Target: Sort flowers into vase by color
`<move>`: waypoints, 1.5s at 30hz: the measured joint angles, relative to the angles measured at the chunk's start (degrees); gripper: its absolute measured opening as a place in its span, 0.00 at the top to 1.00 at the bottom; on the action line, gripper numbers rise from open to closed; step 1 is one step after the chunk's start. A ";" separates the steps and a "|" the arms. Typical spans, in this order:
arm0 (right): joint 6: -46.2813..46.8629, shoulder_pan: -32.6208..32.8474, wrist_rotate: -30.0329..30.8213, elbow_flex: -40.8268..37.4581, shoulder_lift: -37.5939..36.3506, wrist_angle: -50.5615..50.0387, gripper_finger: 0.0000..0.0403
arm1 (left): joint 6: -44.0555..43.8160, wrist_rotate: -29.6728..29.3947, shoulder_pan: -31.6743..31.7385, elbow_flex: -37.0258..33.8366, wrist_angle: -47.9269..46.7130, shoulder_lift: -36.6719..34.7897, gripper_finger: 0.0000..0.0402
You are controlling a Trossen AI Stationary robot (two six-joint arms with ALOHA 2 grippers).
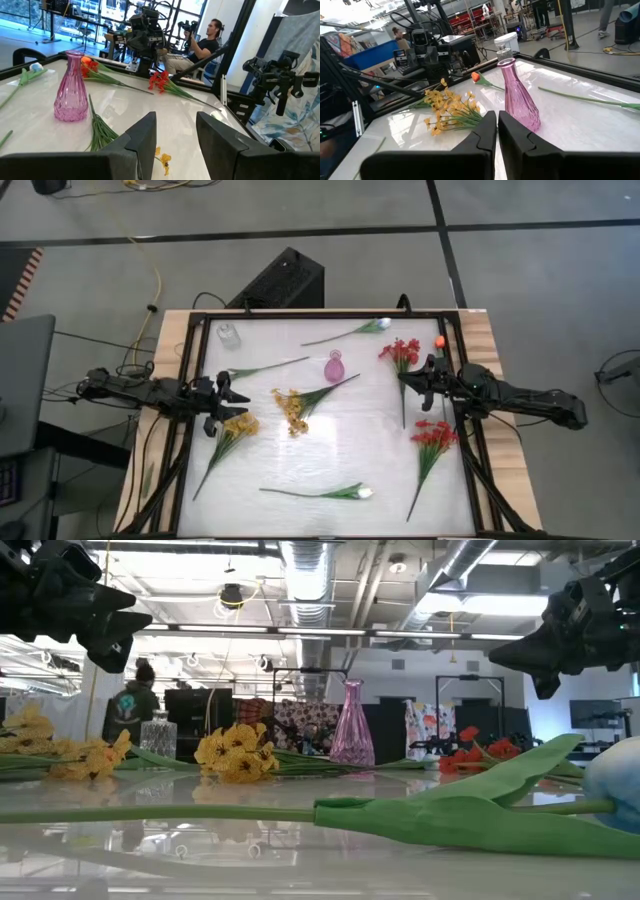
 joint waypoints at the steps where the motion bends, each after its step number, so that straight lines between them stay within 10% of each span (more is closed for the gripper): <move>1: 0.01 0.01 -0.01 -0.01 0.01 0.00 0.88 | 0.00 0.00 -0.01 -0.01 0.00 0.00 0.68; 30: 0.00 0.01 0.02 0.00 -0.01 0.00 0.88 | 0.08 -0.05 0.00 0.00 0.04 0.00 0.68; 36: 0.00 0.01 -0.01 0.00 -0.01 0.02 0.88 | -2.34 -13.23 0.07 -0.02 3.24 0.54 0.68; 45: 0.00 0.01 -0.01 -0.01 -0.01 0.02 0.88 | -9.44 -16.93 0.07 -0.02 2.02 0.55 0.68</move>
